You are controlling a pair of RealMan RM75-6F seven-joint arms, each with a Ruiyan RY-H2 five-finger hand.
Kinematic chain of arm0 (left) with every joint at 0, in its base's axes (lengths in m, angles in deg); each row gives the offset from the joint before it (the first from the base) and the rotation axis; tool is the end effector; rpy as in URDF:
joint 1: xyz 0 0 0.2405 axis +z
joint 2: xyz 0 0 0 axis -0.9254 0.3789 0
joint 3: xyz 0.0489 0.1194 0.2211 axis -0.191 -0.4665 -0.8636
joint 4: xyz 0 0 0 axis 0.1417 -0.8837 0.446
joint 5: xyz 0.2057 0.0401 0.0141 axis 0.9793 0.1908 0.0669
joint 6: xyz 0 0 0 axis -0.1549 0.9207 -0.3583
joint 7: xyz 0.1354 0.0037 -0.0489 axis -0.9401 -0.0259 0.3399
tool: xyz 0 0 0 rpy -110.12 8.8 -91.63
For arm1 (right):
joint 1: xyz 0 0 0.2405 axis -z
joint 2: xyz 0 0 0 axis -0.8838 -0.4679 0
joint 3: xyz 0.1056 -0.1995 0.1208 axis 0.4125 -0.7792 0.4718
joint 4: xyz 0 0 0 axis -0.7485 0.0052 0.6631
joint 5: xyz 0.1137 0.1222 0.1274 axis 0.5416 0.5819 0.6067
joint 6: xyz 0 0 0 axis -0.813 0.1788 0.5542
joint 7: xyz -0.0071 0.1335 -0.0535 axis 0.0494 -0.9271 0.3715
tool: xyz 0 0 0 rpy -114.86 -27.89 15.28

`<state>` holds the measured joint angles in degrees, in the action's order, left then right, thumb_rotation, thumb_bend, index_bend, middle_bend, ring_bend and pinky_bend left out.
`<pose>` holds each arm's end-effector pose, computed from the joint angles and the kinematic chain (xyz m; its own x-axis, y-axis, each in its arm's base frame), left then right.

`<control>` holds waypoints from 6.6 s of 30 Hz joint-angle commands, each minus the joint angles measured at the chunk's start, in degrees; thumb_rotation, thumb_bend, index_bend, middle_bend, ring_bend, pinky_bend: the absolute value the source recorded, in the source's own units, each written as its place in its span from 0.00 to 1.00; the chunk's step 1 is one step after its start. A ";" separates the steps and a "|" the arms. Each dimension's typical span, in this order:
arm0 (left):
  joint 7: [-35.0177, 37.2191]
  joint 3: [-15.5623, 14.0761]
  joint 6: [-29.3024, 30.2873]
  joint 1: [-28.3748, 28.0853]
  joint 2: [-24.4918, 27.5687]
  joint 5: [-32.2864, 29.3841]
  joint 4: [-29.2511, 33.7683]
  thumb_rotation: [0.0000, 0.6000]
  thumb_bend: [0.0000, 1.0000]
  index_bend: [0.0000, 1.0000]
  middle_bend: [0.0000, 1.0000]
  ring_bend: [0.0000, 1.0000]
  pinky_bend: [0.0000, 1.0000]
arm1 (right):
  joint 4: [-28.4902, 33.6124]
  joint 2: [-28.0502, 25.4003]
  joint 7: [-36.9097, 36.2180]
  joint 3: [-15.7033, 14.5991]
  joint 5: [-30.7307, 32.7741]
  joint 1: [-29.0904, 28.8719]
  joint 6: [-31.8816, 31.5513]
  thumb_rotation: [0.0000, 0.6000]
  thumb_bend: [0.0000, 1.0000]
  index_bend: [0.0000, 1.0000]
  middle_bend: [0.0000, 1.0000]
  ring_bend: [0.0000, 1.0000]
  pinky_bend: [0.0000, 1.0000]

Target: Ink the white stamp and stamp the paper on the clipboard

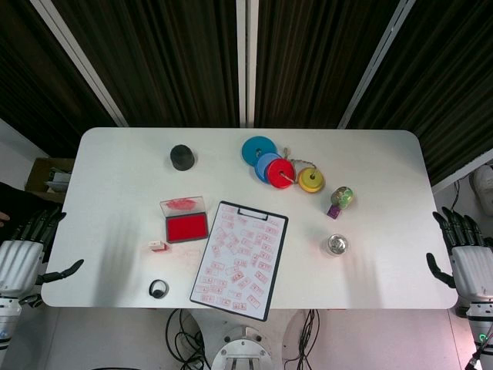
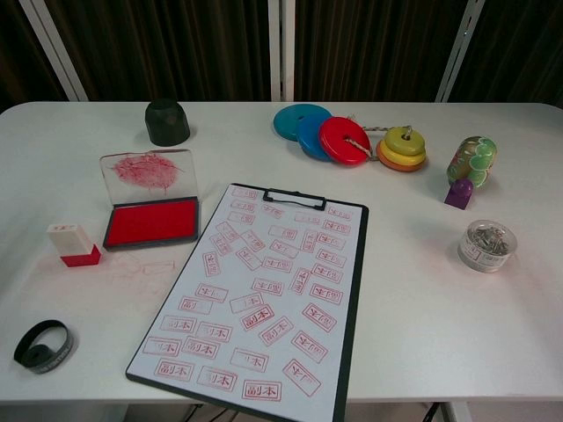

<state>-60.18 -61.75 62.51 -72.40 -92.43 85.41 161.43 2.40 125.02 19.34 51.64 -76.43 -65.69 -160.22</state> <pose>-0.3082 0.1713 0.1682 0.4833 -0.0128 0.8753 0.8714 -0.0883 -0.4825 -0.3186 -0.1748 0.1713 0.4033 0.0230 0.9148 -0.9141 -0.0348 0.4039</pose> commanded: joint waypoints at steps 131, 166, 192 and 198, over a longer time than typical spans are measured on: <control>-14.84 0.71 -21.13 -18.82 -28.51 -7.41 -14.69 1.00 0.35 0.58 0.59 0.93 0.97 | -2.53 -0.53 -3.02 0.43 3.14 0.54 2.37 1.00 0.32 0.00 0.00 0.00 0.00; -3.44 9.35 -33.07 -30.38 -31.43 -15.03 -15.86 1.00 0.42 0.67 0.68 1.00 1.00 | -2.60 -1.02 -3.27 0.42 3.26 0.73 2.38 1.00 0.32 0.00 0.00 0.00 0.00; -2.83 7.64 -36.24 -31.46 -32.68 -19.59 -19.49 1.00 0.43 0.70 0.71 1.00 1.00 | -3.41 -0.57 -3.37 0.31 3.43 0.40 3.23 1.00 0.32 0.00 0.00 0.00 0.00; -2.82 7.81 -35.51 -31.55 -32.03 -19.43 -18.06 1.00 0.43 0.70 0.71 1.00 1.00 | -3.58 -0.53 -3.68 0.25 3.21 0.52 2.94 1.00 0.32 0.00 0.00 0.00 0.00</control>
<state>-63.03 -54.03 26.84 -103.93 -124.68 65.96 142.96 -1.16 124.48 15.65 51.90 -73.22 -65.17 -157.28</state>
